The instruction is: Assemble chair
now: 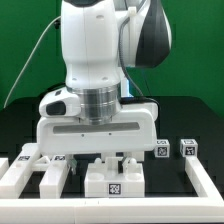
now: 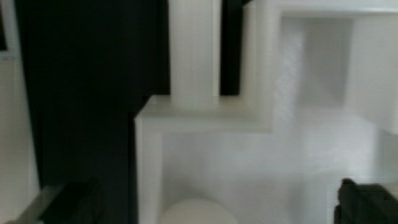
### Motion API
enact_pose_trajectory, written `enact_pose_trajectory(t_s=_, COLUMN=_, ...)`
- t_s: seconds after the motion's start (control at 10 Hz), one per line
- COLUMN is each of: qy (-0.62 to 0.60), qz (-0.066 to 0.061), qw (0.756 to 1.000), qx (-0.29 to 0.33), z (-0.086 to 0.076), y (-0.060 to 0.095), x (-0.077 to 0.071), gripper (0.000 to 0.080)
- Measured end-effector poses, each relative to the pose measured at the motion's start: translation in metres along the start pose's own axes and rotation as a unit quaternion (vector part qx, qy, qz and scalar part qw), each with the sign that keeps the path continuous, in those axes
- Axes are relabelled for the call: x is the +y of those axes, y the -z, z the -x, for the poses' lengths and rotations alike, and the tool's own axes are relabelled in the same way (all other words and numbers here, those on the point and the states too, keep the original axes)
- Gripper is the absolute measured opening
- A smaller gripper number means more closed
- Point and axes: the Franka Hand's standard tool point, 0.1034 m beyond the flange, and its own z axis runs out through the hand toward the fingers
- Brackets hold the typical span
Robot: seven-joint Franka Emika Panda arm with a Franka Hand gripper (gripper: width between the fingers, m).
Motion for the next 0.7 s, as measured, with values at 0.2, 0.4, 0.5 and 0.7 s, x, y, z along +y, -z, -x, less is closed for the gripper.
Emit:
enact_pose_trajectory(t_s=0.2, qy=0.001, qz=0.0, qw=1.0, qx=0.0, z=-0.0001, y=0.0002, x=-0.0007, gripper=0.0637)
enact_pose_trajectory(t_s=0.4, qy=0.001, qz=0.0, qw=1.0, qx=0.0, z=0.0, y=0.0001, x=-0.0008, gripper=0.0446)
enact_pose_trajectory(t_s=0.5, qy=0.001, qz=0.0, qw=1.0, qx=0.0, z=0.0, y=0.0, x=-0.0008, gripper=0.0446)
enact_pose_trajectory(t_s=0.7, qy=0.001, qz=0.0, qw=1.0, qx=0.0, z=0.0001, y=-0.0001, x=-0.0008, gripper=0.0109)
